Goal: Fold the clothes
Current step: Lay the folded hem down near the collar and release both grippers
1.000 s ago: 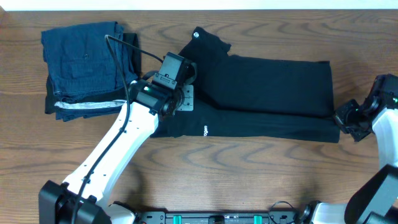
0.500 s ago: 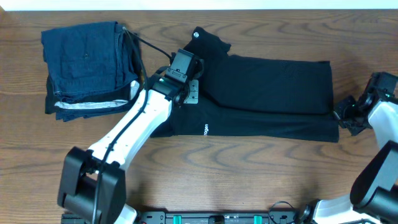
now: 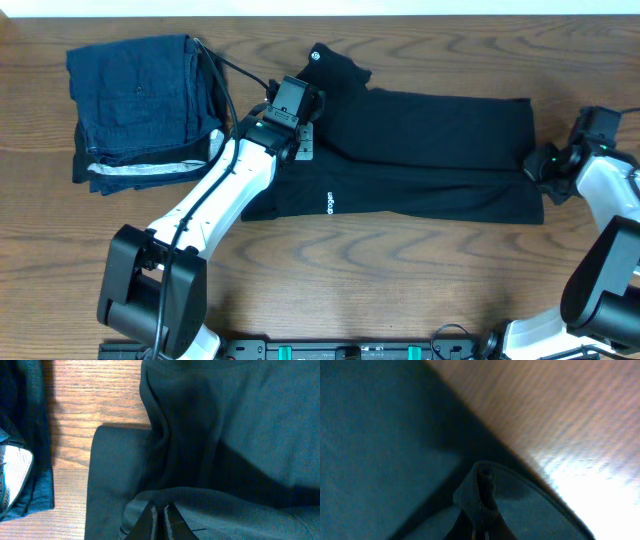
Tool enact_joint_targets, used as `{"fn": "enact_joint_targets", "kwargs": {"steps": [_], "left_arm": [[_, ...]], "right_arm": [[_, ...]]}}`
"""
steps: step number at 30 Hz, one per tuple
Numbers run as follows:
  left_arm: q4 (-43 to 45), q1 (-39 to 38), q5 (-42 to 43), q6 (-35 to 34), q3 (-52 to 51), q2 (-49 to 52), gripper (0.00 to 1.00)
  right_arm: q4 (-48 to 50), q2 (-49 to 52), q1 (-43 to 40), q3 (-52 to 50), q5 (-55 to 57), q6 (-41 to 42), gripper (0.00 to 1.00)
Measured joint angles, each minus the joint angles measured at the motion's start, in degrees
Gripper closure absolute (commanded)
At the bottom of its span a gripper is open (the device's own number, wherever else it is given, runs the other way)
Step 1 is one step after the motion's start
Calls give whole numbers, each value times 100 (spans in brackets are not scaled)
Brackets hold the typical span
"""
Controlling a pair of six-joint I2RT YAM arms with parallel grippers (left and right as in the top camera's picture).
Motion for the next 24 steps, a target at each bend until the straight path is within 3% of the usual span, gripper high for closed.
{"fn": "enact_joint_targets", "kwargs": {"steps": [12,15,16,17,19,21,22,24], "left_arm": [[153,0,-24,0,0,426,94],[192,0,-24,0,0,544,94],[197,0,-24,0,0,566,93],[199,0,-24,0,0,588,84],[203,0,-26,42,0,599,44],[258,0,-28,15,0,599,18],[289,2,-28,13,0,599,13],[278,4,-26,15,2,595,7]], "right_arm": [[57,0,188,0,452,0,98],[162,0,210,0,470,2,90],[216,0,219,0,476,-2,83],[271,0,219,0,479,11,75],[400,2,219,0,509,-15,59],[581,2,225,0,516,-127,40],[680,2,232,0,503,-229,34],[772,2,245,4,442,-459,29]]}}
